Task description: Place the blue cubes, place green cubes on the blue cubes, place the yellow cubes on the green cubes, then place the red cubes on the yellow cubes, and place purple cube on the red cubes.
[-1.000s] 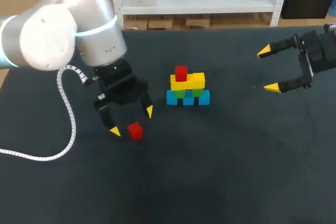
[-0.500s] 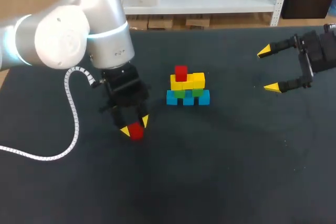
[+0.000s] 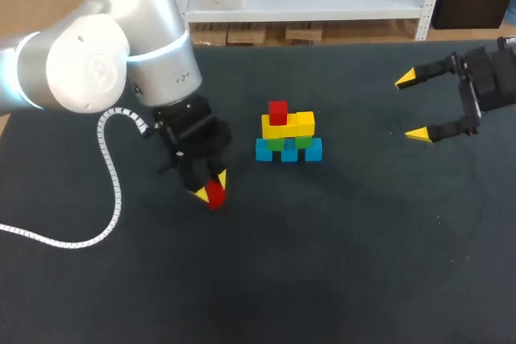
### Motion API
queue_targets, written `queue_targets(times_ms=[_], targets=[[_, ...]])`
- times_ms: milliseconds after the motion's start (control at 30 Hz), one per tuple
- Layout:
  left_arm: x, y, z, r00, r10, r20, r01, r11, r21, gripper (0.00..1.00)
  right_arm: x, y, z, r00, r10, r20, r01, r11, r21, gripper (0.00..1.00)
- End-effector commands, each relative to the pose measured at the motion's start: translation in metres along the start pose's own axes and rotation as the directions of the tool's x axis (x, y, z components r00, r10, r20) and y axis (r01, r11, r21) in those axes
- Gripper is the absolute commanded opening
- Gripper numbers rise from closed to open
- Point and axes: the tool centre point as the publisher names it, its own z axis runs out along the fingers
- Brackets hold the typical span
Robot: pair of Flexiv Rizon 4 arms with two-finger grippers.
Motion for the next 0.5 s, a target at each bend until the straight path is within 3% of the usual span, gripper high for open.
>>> queue_targets(times_ms=[33,167,233,333,500], targets=[[-0.024,0.0,-0.01,0.987,-0.158,-0.006,0.158,0.985,-0.075,0.0,0.0,0.0,0.0,1.0,0.001,-0.001,-0.001,1.0,0.0,1.0],[-0.052,0.017,-0.005,0.944,-0.326,0.041,0.328,0.932,-0.152,0.0,0.0,0.0,0.0,1.0,0.001,-0.001,-0.001,1.0,0.0,1.0],[-0.065,0.028,0.001,0.901,-0.426,0.08,0.433,0.885,-0.168,0.0,0.0,0.0,0.0,1.0,0.001,-0.001,-0.001,1.0,0.0,1.0],[-0.083,0.045,0.013,0.859,-0.499,0.114,0.511,0.843,-0.167,0.0,0.0,0.0,0.0,1.0,0.001,-0.001,-0.001,1.0,0.0,1.0],[-0.108,0.065,0.022,0.82,-0.552,0.152,0.572,0.8,-0.184,0.0,0.0,0.0,0.0,1.0,0.001,-0.001,-0.001,1.0,0.0,1.0]])
